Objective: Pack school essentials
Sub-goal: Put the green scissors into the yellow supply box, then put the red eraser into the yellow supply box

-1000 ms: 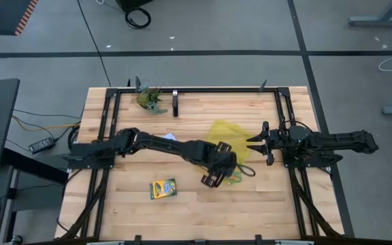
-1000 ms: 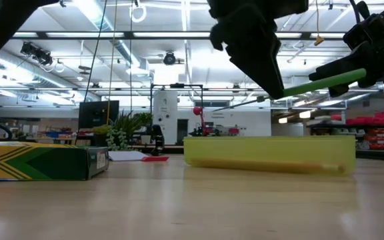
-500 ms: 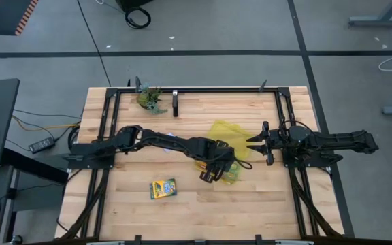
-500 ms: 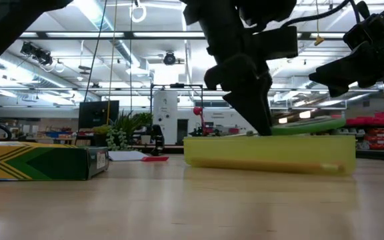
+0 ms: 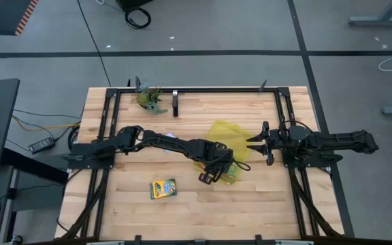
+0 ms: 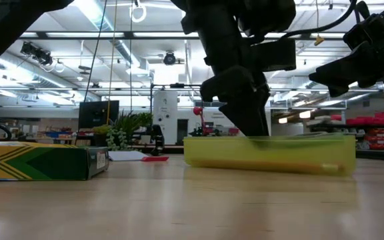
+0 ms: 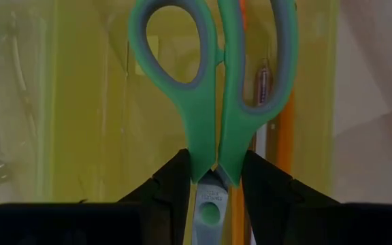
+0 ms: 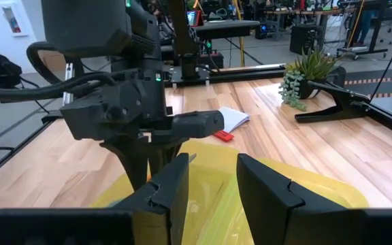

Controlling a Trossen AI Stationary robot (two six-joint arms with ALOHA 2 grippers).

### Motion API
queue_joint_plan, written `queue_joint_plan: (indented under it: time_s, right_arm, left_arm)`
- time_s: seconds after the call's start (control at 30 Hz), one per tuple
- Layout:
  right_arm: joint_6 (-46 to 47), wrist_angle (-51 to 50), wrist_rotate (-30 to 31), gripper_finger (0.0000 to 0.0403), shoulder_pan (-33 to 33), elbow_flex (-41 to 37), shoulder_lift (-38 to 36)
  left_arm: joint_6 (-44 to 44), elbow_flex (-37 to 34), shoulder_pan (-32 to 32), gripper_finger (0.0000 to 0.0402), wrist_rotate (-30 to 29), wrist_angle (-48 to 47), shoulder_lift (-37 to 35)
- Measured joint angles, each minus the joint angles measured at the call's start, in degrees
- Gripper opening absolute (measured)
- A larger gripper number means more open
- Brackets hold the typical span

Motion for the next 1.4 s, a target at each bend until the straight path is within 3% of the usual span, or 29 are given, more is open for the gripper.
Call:
queue_joint_plan:
  time_s: [0.17,0.47,0.63,1.23,1.4]
  right_arm:
    - [0.0,0.0,0.0,0.0131,0.0,0.0,0.0]
    - [0.0,0.0,0.0,0.0131,0.0,0.0,0.0]
    - [0.0,0.0,0.0,0.0131,0.0,0.0,0.0]
    - [0.0,0.0,0.0,0.0131,0.0,0.0,0.0]
    - [0.0,0.0,0.0,0.0131,0.0,0.0,0.0]
  left_arm:
    - [0.2,0.0,0.0,0.0125,0.6,-1.1,0.0]
    - [0.1,0.0,0.0,0.0192,1.5,-1.5,0.0]
    - [-0.2,0.9,0.0,0.0202,1.5,-1.9,-0.5]
    - [-3.8,0.7,1.1,0.0112,-0.2,-4.0,-4.9]
    - [-4.8,-3.3,0.8,0.0103,-0.9,-2.8,-8.5]
